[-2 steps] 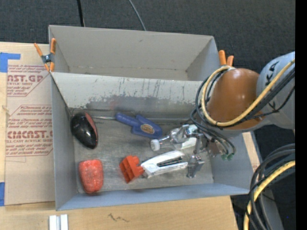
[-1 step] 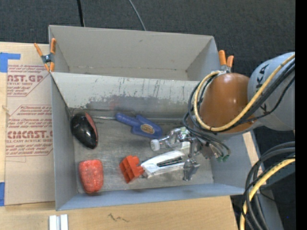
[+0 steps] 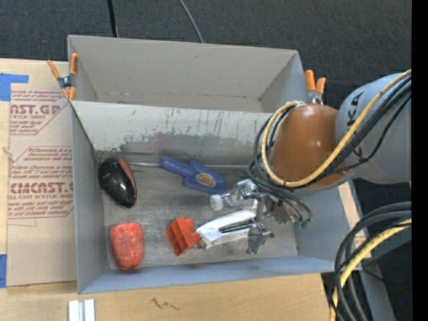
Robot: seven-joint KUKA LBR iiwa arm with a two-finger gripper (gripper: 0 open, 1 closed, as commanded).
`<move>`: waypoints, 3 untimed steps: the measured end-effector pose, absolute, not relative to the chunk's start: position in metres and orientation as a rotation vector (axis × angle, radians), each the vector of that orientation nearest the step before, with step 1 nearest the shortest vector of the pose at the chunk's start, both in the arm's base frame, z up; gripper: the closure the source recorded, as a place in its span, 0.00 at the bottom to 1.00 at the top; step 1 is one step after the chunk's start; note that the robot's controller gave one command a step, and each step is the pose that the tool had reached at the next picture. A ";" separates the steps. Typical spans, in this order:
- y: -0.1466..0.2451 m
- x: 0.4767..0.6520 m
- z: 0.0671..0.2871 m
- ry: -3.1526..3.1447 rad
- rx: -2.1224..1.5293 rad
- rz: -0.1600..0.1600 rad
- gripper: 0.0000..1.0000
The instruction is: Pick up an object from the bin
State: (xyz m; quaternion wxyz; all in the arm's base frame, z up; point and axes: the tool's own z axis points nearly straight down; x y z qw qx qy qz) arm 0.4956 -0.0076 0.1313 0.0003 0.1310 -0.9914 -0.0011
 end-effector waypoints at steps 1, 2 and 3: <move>-0.014 0.495 0.079 -3.094 0.566 0.000 0.00; -0.012 0.497 0.072 -3.122 0.467 0.001 1.00; -0.012 0.495 0.072 -3.118 0.465 0.000 1.00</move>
Offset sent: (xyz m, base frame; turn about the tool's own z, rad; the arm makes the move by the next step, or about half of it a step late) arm -0.0030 -0.0054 -0.0613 -0.0345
